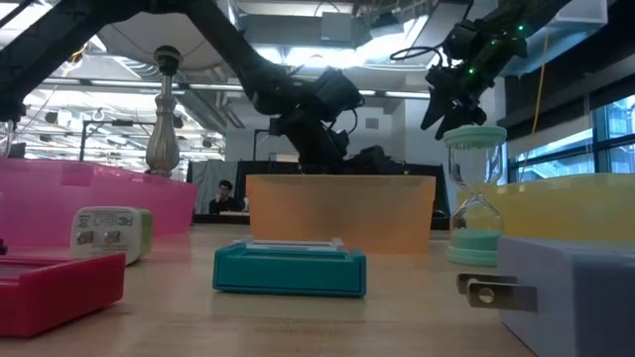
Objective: Pick & Place Office items
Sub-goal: Put the top light blue charger adapter into the yellow bin
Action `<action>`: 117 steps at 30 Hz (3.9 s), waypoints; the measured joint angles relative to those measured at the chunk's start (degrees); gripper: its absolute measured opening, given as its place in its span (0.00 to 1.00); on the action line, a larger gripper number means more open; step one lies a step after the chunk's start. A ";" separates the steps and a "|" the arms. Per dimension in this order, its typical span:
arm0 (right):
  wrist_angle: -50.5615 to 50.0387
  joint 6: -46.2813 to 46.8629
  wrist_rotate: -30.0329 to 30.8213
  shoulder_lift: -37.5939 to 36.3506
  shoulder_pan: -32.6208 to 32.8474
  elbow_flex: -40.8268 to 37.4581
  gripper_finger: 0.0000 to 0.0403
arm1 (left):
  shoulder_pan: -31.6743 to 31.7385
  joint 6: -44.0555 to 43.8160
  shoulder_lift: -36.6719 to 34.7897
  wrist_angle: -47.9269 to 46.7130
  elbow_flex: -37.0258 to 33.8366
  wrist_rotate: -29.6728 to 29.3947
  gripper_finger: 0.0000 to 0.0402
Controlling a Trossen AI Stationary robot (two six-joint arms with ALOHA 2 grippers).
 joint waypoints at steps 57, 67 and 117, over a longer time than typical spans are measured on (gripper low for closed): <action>-0.04 -1.03 0.02 0.02 0.00 0.00 0.80 | 5.93 2.93 3.29 -21.31 15.57 9.16 0.77; -0.02 -0.90 0.02 0.02 -0.02 0.00 0.80 | 5.05 2.71 3.63 -21.71 15.59 6.83 0.77; -0.02 -0.87 0.02 0.02 0.00 0.00 0.80 | 5.19 -4.30 5.22 -28.50 15.59 7.68 0.68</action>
